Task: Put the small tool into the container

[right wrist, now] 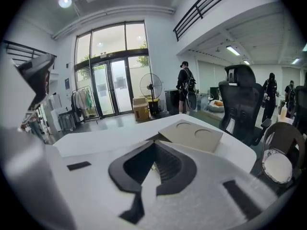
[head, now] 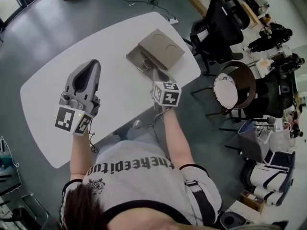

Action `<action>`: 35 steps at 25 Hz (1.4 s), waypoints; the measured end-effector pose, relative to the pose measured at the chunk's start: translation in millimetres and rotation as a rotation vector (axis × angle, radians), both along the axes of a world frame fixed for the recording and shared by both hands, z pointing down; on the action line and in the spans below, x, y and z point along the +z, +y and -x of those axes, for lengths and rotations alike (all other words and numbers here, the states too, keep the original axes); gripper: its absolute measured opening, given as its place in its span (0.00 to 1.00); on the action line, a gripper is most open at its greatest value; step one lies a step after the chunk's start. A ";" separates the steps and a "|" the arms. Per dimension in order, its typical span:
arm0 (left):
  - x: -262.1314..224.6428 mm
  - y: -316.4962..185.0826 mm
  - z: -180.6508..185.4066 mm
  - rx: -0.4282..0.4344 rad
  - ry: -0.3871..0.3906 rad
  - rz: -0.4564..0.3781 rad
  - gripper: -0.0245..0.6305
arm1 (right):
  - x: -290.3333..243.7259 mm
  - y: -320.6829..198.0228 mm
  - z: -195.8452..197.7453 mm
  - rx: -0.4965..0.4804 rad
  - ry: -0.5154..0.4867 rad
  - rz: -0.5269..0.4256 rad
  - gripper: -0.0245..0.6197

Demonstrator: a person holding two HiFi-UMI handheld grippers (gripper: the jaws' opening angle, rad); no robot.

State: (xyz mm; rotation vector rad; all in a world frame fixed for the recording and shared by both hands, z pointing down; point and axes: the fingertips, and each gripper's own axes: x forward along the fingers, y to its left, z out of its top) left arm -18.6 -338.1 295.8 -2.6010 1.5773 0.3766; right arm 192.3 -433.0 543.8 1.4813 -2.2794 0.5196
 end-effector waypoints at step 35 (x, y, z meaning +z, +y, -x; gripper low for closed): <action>-9.2 52.7 -14.0 0.220 0.015 0.005 0.06 | -183.3 167.4 -30.2 0.264 -0.019 -0.485 0.04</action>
